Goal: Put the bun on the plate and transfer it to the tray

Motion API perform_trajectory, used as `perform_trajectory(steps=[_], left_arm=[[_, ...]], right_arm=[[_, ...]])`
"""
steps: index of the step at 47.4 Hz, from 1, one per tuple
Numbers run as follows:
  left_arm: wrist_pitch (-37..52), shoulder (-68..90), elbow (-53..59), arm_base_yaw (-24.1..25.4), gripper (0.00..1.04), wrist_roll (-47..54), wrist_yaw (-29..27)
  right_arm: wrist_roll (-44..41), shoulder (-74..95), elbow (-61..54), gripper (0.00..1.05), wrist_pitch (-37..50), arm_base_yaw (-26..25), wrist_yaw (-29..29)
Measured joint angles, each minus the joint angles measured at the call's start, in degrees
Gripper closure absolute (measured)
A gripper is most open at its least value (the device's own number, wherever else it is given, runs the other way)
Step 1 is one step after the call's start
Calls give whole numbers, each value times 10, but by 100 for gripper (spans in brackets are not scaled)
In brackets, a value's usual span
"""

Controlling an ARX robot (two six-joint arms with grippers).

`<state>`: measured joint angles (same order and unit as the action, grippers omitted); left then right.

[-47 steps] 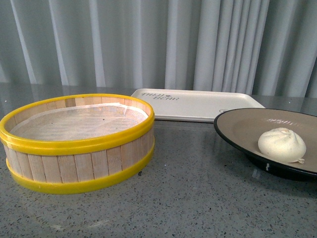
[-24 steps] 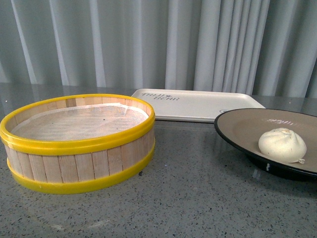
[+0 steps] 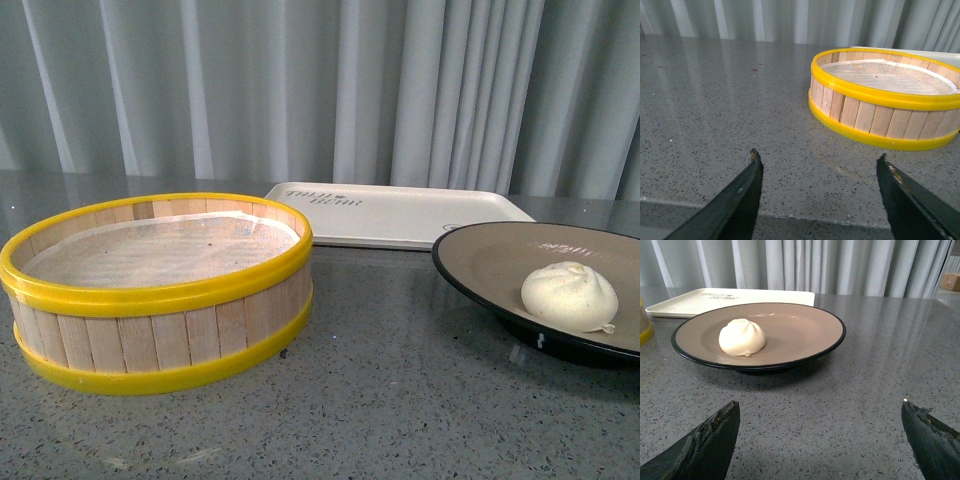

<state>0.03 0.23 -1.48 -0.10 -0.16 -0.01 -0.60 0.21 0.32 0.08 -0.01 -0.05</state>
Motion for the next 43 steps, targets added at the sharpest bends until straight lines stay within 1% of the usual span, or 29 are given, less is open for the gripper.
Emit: perform_trajectory(steps=[1,4,5,7,9,13,22,24,25,27,29,32,36,39,40,43], left_arm=[[0,0,0,0,28,0,0],[0,0,0,0,17,0,0],[0,0,0,0,15,0,0],[0,0,0,0,8,0,0],[0,0,0,0,5,0,0],[0,0,0,0,7,0,0],[0,0,0,0,7,0,0],[0,0,0,0,7,0,0],[0,0,0,0,7,0,0],[0,0,0,0,7,0,-1],[0,0,0,0,7,0,1],[0,0,0,0,7,0,0],[0,0,0,0,7,0,0],[0,0,0,0,7,0,0],[0,0,0,0,7,0,0],[0,0,0,0,7,0,0]], right_arm=[[0,0,0,8,0,0,0],[0,0,0,8,0,0,0],[0,0,0,8,0,0,0],[0,0,0,8,0,0,0],[0,0,0,8,0,0,0],[0,0,0,8,0,0,0],[0,0,0,8,0,0,0],[1,15,7,8,-8,11,38],[-9,41,16,8,1,17,56],[-36,79,33,8,21,17,54],[-84,138,75,8,44,14,16],[-182,198,134,8,44,19,-20],[-288,246,193,8,16,38,-40],[-363,271,226,8,-21,53,-39],[-369,276,232,8,-30,56,-39],[-433,296,258,8,-68,67,-31]])
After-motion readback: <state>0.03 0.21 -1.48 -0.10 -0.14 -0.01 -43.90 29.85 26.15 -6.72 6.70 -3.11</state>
